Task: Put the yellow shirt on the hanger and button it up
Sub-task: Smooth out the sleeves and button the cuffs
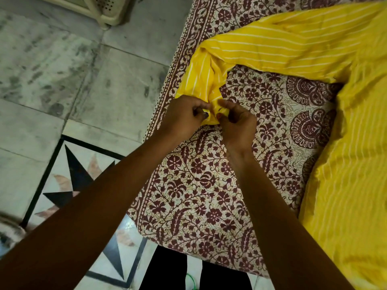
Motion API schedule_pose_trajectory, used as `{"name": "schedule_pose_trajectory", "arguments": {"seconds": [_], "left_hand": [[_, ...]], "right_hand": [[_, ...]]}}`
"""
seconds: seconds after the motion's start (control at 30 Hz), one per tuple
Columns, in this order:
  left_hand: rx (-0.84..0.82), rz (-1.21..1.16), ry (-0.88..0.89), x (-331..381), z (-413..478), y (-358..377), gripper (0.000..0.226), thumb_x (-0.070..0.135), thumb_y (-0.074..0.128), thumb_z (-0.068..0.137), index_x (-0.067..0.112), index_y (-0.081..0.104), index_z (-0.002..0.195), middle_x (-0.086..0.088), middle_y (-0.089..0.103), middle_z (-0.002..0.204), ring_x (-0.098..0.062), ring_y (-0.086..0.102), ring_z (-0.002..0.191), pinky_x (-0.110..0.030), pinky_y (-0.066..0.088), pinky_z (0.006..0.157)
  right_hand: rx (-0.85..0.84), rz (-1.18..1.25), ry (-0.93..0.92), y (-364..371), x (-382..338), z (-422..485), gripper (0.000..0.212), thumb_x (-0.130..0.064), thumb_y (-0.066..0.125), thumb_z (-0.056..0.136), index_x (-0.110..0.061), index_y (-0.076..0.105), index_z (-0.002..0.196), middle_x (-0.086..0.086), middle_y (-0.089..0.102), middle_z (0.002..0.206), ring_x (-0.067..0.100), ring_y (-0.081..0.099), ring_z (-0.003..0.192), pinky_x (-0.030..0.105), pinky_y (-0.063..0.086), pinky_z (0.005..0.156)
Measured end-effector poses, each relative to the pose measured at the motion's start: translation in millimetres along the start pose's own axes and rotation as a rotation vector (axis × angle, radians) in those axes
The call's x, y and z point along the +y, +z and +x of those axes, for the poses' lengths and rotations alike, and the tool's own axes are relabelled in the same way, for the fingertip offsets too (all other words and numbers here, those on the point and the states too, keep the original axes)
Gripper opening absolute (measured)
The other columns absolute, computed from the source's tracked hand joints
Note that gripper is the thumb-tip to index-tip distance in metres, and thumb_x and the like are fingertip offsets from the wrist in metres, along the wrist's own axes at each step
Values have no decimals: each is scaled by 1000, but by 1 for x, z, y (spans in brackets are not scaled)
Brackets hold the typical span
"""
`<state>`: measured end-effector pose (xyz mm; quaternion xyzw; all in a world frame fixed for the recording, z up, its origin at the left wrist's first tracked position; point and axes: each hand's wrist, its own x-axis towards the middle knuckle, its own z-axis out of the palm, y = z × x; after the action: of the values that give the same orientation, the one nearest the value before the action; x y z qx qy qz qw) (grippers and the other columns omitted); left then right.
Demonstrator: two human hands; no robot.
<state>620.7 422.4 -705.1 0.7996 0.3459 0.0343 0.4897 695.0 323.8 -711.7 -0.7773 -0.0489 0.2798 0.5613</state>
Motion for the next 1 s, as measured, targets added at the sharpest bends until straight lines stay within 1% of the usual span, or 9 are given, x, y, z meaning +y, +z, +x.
{"name": "schedule_pose_trajectory", "arguments": {"seconds": [0.1,0.2,0.37,0.47,0.53,0.63,0.73,0.87,1.0], "left_hand": [[38,-62,-34,-2,0,7,22,7,64,84,10,70,104,-8,68,85,-13,60,74,-22,48,71],[77,-141,-76,-2,1,8,20,4,65,81,12,68,99,2,62,71,-6,57,64,-24,50,67],[79,-200,-43,1,-1,9,29,2,68,78,27,53,75,11,59,65,2,56,60,-25,50,66],[39,-203,-36,4,-1,13,20,2,68,78,21,61,78,10,60,69,-2,57,63,-25,51,67],[42,-213,-32,5,-2,16,17,2,68,77,18,64,80,9,62,70,-4,59,65,-24,51,67],[81,-191,-28,5,-2,19,18,0,68,76,16,62,80,8,61,67,-3,58,62,-19,50,64],[122,-166,-29,6,-4,21,24,0,68,74,18,54,78,2,62,67,-8,60,63,-21,48,62],[153,-149,-119,7,-5,18,38,2,69,71,29,42,70,3,61,66,-20,64,71,-30,50,65],[114,-186,-164,8,-2,12,40,0,67,73,28,38,71,-6,63,70,-26,64,72,-41,55,70]], "right_hand": [[-2,-88,-90,-2,-1,-3,35,5,70,76,-6,63,109,7,71,85,3,66,69,15,52,60],[51,-69,-85,-4,-3,-8,38,-2,79,69,-13,54,96,-3,66,73,-5,61,56,10,47,53],[99,-53,-89,-7,1,-6,41,3,75,72,-26,46,79,-6,62,68,-2,60,61,12,48,60],[117,-104,-141,-9,5,-6,44,6,71,73,-29,45,78,-1,62,74,10,62,70,18,51,65],[110,-137,-174,-10,7,-7,44,5,70,75,-30,44,80,0,64,76,10,64,71,15,49,63],[85,-176,-201,-12,10,-8,37,3,67,79,-25,44,86,2,67,79,8,65,73,14,48,62],[57,-217,-255,-13,10,-9,31,5,62,82,-18,43,92,2,68,84,7,66,75,13,47,61],[3,-278,-314,-14,9,-9,30,8,59,81,-14,46,96,-3,66,84,-11,58,62,3,38,56],[-91,-343,-361,-19,6,-8,28,1,65,80,-7,51,103,0,72,89,-6,58,58,4,40,55]]}}
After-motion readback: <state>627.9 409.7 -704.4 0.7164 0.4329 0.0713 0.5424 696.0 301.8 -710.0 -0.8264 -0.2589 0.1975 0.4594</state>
